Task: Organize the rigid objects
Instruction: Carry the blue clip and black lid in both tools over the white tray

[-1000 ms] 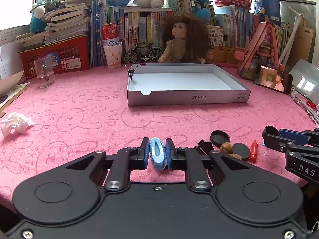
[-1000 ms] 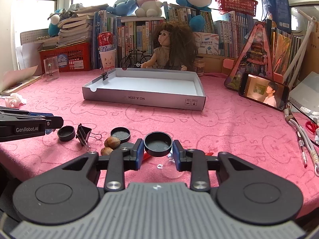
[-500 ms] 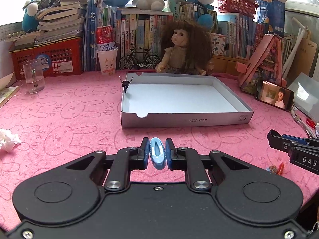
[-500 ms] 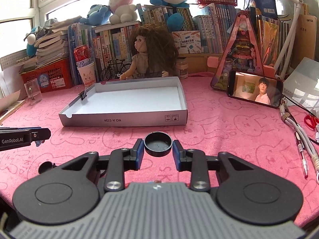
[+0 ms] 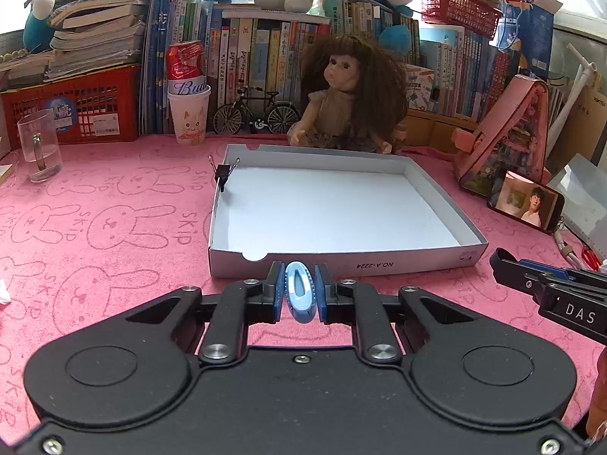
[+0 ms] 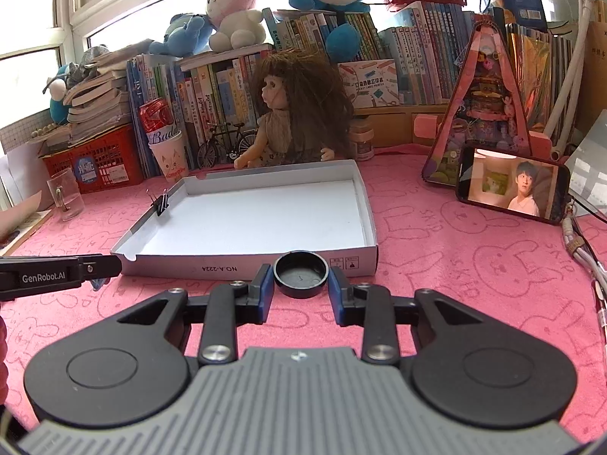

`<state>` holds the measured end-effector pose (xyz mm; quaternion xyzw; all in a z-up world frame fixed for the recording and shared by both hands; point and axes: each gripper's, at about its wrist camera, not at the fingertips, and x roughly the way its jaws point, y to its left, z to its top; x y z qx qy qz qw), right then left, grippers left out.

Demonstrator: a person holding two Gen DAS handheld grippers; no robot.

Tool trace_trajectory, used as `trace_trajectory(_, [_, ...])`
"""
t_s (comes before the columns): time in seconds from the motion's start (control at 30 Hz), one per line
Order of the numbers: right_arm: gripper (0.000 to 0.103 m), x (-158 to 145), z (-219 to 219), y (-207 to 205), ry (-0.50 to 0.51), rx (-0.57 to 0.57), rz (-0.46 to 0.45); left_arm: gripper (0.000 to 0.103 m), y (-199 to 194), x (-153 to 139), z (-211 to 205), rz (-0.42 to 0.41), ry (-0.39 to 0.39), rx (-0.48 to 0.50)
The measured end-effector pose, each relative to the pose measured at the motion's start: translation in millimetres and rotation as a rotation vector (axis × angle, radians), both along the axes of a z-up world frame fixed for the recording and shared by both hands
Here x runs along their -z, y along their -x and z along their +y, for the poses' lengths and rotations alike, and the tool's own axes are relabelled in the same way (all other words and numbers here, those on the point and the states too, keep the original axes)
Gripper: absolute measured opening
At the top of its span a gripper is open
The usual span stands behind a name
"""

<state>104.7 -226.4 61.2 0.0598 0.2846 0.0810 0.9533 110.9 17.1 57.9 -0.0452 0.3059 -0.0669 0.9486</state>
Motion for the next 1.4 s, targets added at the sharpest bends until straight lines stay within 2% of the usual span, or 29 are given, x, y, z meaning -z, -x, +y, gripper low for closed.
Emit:
trace_trajectory(0.27, [0.036, -4.1, -5.8, -47.0, -0.057, -0.013, 0.073, 0.016, -57.1, -1.5, -2.4, 0.069, 0.052, 0.029])
trace_trajectory(0.4, [0.036, -4.9, -5.6, -74.6, -0.082, -0.038, 0.109, 0.016, -87.1, -0.1, -6.6, 0.108, 0.054, 0.028])
trace_trajectory(0.6, [0.036, 3.3, 3.9, -111.8, -0.062, -0.064, 0.171, 0.016, -132.4, 10.8, -12.1, 0.196, 0.082, 0.075])
trace_trajectory(0.73, [0.036, 14.6, 13.2, -132.7, -0.021, -0.062, 0.219, 0.016, -156.7, 22.5, -18.7, 0.216, 0.037, 0.071])
trace_trajectory(1.03, [0.036, 29.3, 24.6, -149.0, 0.012, -0.055, 0.248, 0.016, -166.5, 39.1, -28.1, 0.233, -0.001, 0.050])
trace_trajectory(1.4, [0.036, 39.9, 26.5, -154.9, 0.030, -0.051, 0.275, 0.016, -163.8, 41.5, -34.2, 0.216, -0.022, 0.055])
